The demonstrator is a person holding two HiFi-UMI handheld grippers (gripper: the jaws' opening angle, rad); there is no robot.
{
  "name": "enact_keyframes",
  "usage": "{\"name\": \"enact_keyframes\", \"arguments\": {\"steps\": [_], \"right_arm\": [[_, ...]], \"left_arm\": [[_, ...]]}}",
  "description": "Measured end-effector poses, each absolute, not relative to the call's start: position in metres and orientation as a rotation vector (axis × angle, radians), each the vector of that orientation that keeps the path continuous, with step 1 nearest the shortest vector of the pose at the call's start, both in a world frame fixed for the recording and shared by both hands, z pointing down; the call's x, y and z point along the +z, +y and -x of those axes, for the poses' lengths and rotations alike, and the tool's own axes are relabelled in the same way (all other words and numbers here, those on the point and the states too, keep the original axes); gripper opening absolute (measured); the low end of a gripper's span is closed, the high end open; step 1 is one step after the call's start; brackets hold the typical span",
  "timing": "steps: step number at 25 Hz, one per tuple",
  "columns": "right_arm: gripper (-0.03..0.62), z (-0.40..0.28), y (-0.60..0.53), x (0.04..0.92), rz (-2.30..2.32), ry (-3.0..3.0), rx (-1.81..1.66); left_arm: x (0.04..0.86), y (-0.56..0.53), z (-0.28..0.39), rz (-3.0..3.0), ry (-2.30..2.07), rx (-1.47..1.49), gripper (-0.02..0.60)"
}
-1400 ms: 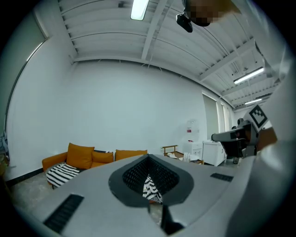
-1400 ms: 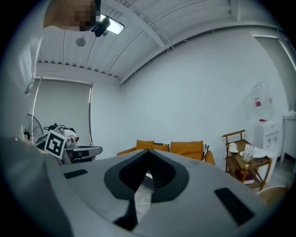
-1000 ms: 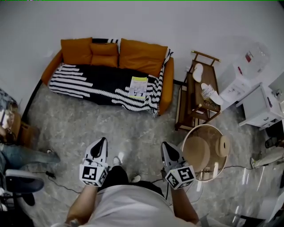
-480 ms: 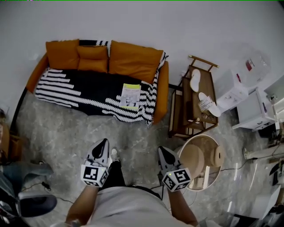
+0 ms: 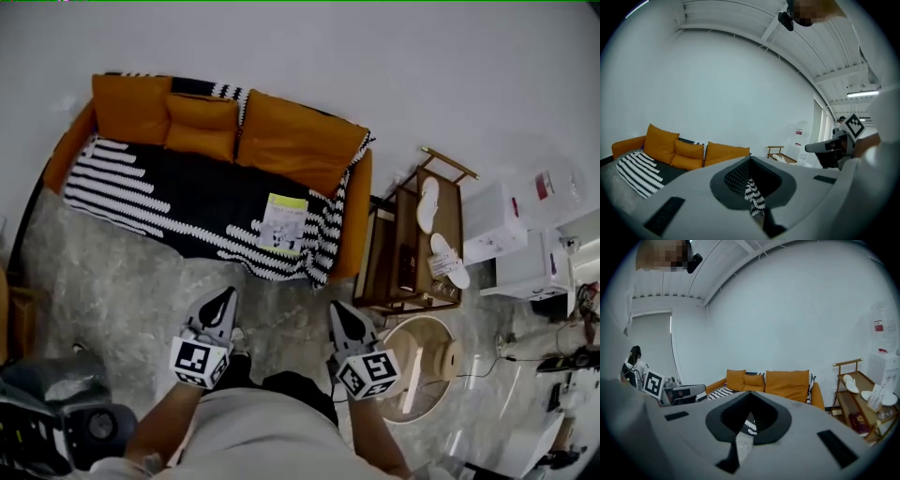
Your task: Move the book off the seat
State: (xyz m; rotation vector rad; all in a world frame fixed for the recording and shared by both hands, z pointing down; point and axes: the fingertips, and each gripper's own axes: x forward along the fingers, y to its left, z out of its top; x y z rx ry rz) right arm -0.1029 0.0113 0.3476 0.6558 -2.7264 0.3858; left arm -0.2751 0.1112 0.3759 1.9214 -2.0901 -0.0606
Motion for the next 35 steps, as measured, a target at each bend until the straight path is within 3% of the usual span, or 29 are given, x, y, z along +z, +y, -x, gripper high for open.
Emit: {"name": "enact_keyframes", "arguments": {"steps": [21, 28, 35], "right_arm": [[0.021, 0.143, -0.088, 0.381, -0.531, -2.737, 0.403], [0.021, 0.140, -0.130, 0.431, -0.491, -2.670, 0.494], [0.023, 0.158, -0.143, 0.505, -0.386, -2.580, 0.590]], "left_arm": [[0.374, 0.029, 0.302, -1.845, -2.180, 0.038, 0.015], [0.374, -0.005, 0.305, -1.784, -2.212, 0.035, 0.015], [0.428, -0.018, 0.307, -1.695, -2.183, 0.026, 0.015]]}}
